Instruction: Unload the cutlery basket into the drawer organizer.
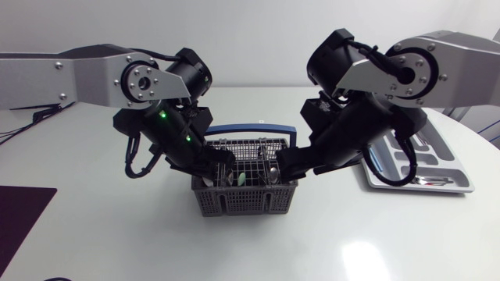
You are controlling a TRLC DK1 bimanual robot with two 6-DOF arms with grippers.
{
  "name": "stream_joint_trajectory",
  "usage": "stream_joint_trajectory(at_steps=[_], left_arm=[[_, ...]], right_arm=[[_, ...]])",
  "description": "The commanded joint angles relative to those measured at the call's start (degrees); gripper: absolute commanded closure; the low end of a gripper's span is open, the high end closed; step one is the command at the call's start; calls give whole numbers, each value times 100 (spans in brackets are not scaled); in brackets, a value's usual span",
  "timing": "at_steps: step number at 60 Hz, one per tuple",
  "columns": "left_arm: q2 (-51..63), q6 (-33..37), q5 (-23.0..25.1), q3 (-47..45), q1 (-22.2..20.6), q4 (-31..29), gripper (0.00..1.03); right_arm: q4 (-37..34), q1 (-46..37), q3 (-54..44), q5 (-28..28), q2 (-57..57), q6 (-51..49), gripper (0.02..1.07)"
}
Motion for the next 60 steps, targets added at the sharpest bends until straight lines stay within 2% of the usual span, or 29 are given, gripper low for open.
stream_joint_trajectory(at_steps=[1, 19, 34, 44, 60], left_arm=[[72, 198, 56, 119, 50, 58, 100], [-16, 330, 64, 128, 50, 31, 100], [-165, 330, 188, 225, 85, -92, 100], [-306, 322, 231, 260, 120, -127, 100], [-578, 322, 372, 400, 199, -382, 100]], right_arm=[[6, -45, -116, 4, 122, -25, 7], [200, -116, -116, -4, 104, -148, 7], [578, -362, -266, -567, 8, -631, 7], [586, -397, -204, -620, 113, -701, 8], [736, -406, -336, -874, 148, -868, 30]])
